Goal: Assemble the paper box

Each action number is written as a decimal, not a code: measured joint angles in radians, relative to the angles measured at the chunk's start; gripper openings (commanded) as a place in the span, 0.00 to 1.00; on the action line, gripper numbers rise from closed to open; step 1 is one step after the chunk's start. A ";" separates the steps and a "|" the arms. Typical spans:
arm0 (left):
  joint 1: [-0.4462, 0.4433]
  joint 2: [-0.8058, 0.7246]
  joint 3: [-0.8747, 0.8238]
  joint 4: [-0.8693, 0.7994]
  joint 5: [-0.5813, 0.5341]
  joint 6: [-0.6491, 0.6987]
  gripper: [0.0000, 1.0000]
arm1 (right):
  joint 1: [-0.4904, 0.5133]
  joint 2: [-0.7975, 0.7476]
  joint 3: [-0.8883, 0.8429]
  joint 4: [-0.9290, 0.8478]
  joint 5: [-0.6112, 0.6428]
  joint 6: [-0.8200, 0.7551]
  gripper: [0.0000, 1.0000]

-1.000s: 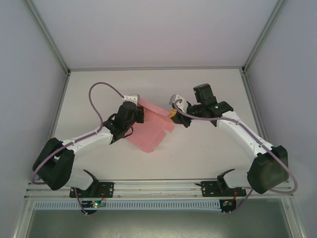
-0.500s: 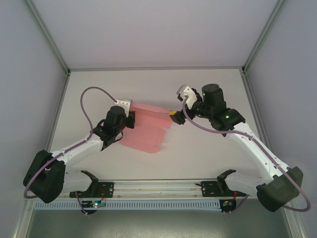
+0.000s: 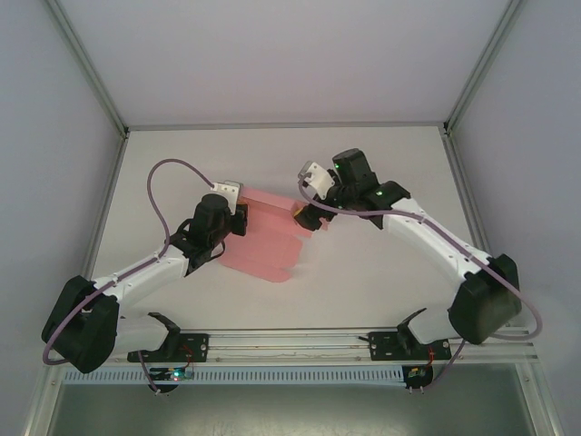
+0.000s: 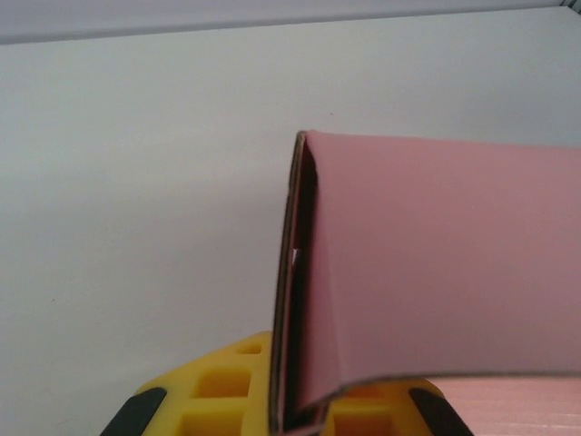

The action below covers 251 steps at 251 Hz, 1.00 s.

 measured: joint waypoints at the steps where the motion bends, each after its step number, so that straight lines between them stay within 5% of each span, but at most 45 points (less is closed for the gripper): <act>1: 0.000 0.000 0.000 -0.002 0.000 0.000 0.00 | 0.000 0.002 0.001 -0.002 0.000 0.000 0.98; 62: 0.002 0.000 0.000 -0.027 0.010 -0.021 0.00 | 0.018 0.080 0.008 0.084 0.009 0.048 0.98; 109: 0.020 0.005 -0.002 -0.051 0.002 -0.054 0.00 | 0.054 0.073 -0.127 0.360 0.246 0.188 0.98; 155: 0.019 -0.009 -0.017 -0.053 -0.009 -0.090 0.00 | 0.054 0.052 -0.172 0.444 0.409 0.270 0.98; 251: 0.006 -0.061 -0.022 -0.052 -0.069 -0.168 0.00 | 0.053 -0.393 -0.393 0.274 0.438 0.356 0.98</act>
